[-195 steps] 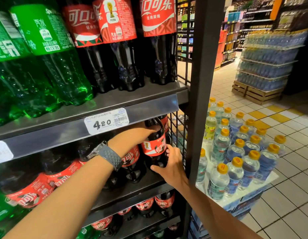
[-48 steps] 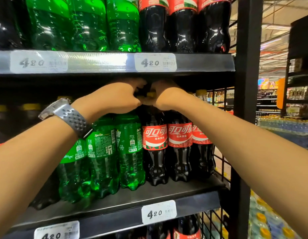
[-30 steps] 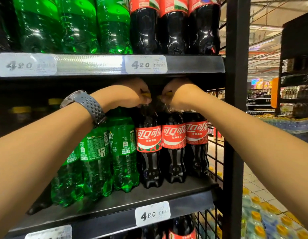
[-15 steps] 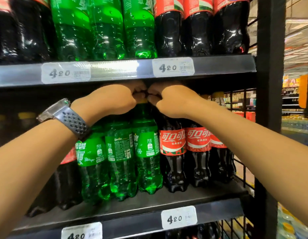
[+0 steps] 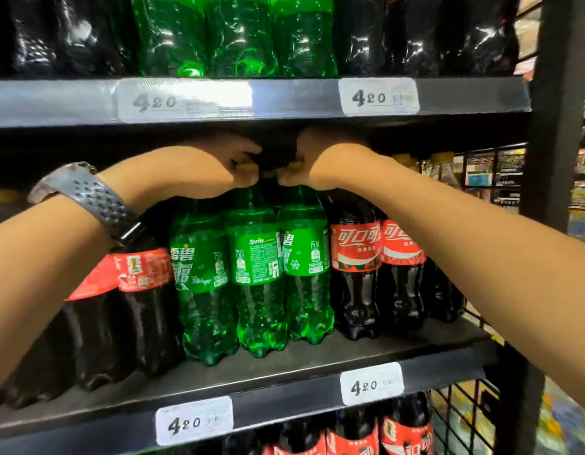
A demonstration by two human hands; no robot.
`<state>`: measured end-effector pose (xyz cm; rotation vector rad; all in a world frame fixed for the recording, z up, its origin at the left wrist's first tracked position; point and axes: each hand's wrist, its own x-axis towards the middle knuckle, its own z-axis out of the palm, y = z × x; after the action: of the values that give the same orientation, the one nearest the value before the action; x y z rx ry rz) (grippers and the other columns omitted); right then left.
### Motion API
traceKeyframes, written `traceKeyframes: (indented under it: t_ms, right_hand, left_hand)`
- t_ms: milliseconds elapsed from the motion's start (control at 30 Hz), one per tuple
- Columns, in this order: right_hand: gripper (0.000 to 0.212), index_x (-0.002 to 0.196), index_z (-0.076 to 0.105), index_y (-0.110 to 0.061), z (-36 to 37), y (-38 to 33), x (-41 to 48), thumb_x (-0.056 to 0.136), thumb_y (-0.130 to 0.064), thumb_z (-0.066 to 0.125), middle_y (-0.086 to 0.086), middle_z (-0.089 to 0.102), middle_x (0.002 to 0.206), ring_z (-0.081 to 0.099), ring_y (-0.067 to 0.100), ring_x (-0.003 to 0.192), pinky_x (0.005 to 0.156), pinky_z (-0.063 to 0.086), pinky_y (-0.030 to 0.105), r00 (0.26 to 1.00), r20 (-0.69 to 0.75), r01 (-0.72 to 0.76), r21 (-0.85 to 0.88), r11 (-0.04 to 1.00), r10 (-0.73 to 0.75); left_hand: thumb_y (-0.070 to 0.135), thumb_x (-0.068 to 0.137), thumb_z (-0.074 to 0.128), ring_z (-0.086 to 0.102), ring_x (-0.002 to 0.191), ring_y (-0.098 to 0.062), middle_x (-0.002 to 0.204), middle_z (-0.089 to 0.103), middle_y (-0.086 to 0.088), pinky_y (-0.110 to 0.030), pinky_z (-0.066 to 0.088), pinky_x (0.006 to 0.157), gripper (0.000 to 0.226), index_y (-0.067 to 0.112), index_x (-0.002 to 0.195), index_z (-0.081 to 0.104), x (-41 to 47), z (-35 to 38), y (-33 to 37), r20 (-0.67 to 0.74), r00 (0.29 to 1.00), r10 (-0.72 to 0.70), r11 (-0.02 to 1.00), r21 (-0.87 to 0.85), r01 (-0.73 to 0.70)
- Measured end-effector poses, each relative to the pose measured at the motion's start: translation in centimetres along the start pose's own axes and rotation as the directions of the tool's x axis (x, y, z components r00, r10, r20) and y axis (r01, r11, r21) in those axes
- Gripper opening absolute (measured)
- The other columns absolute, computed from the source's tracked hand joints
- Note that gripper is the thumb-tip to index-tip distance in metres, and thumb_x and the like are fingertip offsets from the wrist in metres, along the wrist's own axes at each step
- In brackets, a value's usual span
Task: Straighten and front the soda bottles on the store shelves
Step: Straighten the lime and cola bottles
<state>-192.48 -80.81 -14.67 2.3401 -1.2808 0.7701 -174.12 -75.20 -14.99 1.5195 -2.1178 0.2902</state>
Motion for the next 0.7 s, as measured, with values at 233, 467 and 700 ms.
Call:
traceKeyframes:
  t_ms: [233,467,700]
  right_hand:
    - [0.045,0.064,0.046,-0.017,0.0,0.8,0.5,0.077,-0.053,0.069,-0.004,0.042,0.060,0.039,0.012,0.051,0.046,0.025,0.026,0.997,0.061,0.033,0.084,0.996,-0.038]
    - [0.038,0.100,0.066,-0.006,-0.1,1.0,0.0,0.085,-0.040,0.067,0.010,0.066,0.094,0.057,0.022,0.076,0.057,0.035,0.026,0.989,0.086,0.105,0.137,0.985,-0.118]
    - [0.042,0.106,0.061,-0.017,0.1,1.4,-0.2,0.084,-0.053,0.061,0.002,0.061,0.097,0.053,0.018,0.079,0.062,0.035,0.027,0.991,0.043,0.121,0.120,0.985,-0.127]
  left_hand:
    - [0.018,0.090,0.064,0.064,0.090,-0.031,0.100,0.070,-0.014,-0.040,0.050,0.084,0.021,0.007,0.107,0.070,0.3,0.0,0.1,-0.034,0.994,0.099,0.983,0.157,-0.093]
    - [0.036,0.087,0.066,0.064,0.088,-0.025,0.096,0.070,-0.007,-0.040,0.051,0.085,0.022,0.020,0.102,0.071,0.4,0.5,0.4,-0.099,0.995,-0.002,0.985,0.174,0.019]
    - [0.048,0.088,0.060,0.062,0.098,-0.026,0.108,0.068,-0.006,-0.040,0.049,0.090,0.040,0.018,0.113,0.067,-0.1,0.4,0.7,-0.113,0.993,-0.031,0.980,0.190,0.052]
